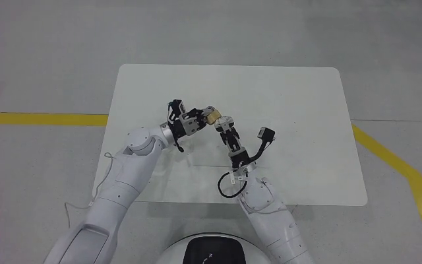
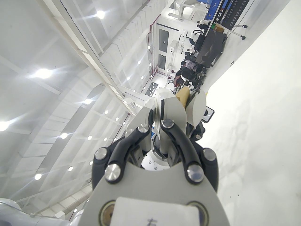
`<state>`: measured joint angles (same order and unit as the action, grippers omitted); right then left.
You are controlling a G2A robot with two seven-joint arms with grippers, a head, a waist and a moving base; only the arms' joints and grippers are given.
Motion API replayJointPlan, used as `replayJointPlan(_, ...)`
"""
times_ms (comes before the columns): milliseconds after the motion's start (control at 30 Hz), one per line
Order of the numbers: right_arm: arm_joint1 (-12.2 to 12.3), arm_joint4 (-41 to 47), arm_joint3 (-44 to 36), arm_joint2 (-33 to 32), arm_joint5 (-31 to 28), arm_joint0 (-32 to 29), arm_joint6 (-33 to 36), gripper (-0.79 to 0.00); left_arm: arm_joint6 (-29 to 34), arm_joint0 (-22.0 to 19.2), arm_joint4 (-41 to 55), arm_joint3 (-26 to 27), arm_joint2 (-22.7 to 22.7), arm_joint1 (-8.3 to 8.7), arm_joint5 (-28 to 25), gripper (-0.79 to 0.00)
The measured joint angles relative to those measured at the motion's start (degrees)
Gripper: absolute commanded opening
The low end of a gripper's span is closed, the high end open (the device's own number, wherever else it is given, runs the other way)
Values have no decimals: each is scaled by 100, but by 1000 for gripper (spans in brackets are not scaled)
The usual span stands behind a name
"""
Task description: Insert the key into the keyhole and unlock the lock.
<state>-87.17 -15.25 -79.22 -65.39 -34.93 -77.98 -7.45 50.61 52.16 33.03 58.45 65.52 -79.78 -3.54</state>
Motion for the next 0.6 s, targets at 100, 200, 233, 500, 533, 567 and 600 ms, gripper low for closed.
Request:
replayJointPlan(100, 1, -90, -17, 2, -118, -40, -97, -785, -20, 22, -19, 44, 13, 9, -13, -785)
replayJointPlan(200, 19, -158, -168, -31, -294, -184, -141, -785, -272, 65, -182, 127, 71, 25, -301, -785)
replayJointPlan(233, 33, -184, -239, -71, -351, -251, -144, -785, -469, 98, -371, 191, 85, 36, -515, -785)
replayJointPlan(500, 89, -688, -347, -358, 119, -444, -353, 0, -1743, 430, -1600, 760, 44, 57, -1754, -785)
replayJointPlan(533, 85, -631, -336, -357, 187, -450, -378, 0, -1796, 455, -1858, 837, -3, 64, -1834, -785)
replayJointPlan(567, 84, -605, -335, -355, 186, -451, -381, 0, -1821, 468, -2013, 874, -26, 68, -1864, -785)
replayJointPlan(600, 84, -596, -335, -354, 173, -451, -379, 0, -1832, 475, -2089, 888, -36, 70, -1873, -785)
